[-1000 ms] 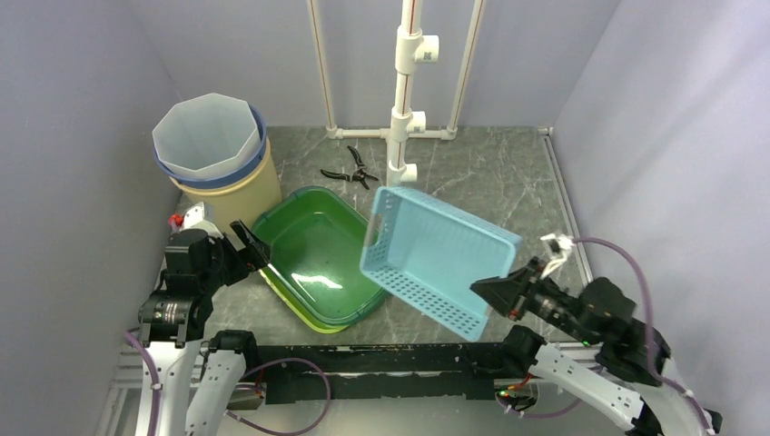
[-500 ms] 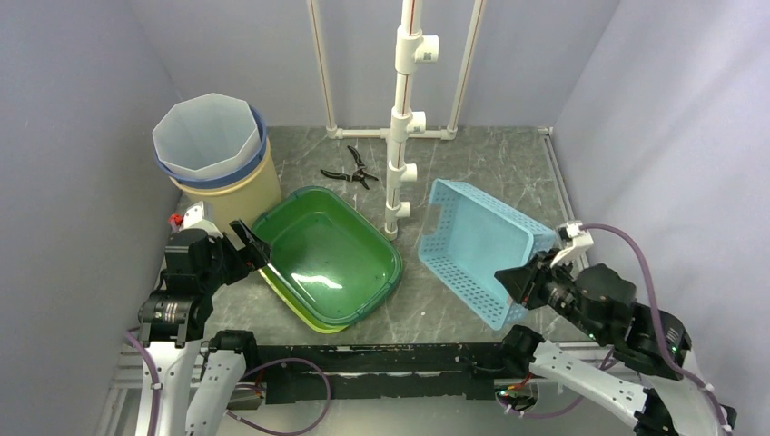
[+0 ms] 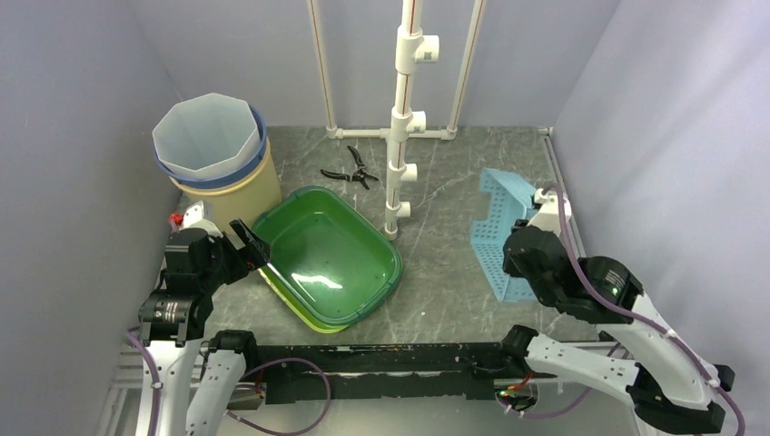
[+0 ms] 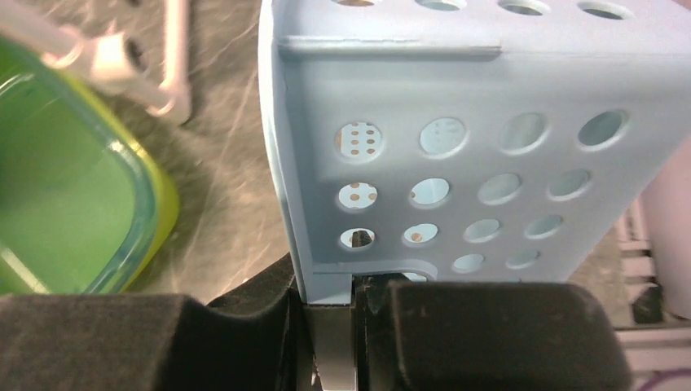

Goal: Turn the large container upside down

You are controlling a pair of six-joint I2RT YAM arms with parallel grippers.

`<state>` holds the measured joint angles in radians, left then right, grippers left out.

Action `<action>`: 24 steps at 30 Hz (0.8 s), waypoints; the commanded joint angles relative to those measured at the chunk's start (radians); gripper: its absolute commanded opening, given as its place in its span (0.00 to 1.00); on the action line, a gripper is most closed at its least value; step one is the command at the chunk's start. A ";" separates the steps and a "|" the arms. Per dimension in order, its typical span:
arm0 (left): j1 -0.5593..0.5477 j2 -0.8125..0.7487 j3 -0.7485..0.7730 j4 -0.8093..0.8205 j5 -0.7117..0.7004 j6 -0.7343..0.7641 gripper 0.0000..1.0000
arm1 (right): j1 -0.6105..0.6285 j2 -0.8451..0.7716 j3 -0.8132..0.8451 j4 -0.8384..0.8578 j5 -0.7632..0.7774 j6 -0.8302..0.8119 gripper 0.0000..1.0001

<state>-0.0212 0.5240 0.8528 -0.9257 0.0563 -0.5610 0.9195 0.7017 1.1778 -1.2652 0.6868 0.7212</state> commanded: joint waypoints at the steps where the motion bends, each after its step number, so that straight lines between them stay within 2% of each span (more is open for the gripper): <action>1: 0.006 -0.003 -0.003 0.034 0.010 0.010 0.94 | 0.002 0.116 0.118 -0.114 0.290 0.121 0.00; 6: 0.009 -0.012 -0.004 0.035 0.011 0.010 0.94 | 0.000 0.337 0.195 -0.232 0.397 0.128 0.00; 10: 0.009 -0.013 -0.006 0.037 0.014 0.012 0.94 | -0.002 0.522 0.187 -0.234 0.407 0.059 0.00; 14: 0.010 -0.017 -0.006 0.035 0.015 0.011 0.94 | -0.010 0.661 0.161 -0.234 0.400 0.068 0.02; 17: 0.011 -0.021 -0.008 0.037 0.016 0.012 0.94 | -0.016 0.709 0.143 -0.211 0.384 0.054 0.04; 21: 0.012 -0.025 -0.008 0.038 0.019 0.013 0.94 | -0.021 0.708 0.093 -0.083 0.297 -0.108 0.03; 24: 0.012 -0.027 -0.008 0.039 0.020 0.013 0.94 | -0.024 0.693 0.070 -0.029 0.259 -0.153 0.02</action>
<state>-0.0147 0.5056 0.8467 -0.9245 0.0601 -0.5610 0.9020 1.4361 1.2686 -1.3891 0.9825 0.6796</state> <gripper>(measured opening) 0.942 0.205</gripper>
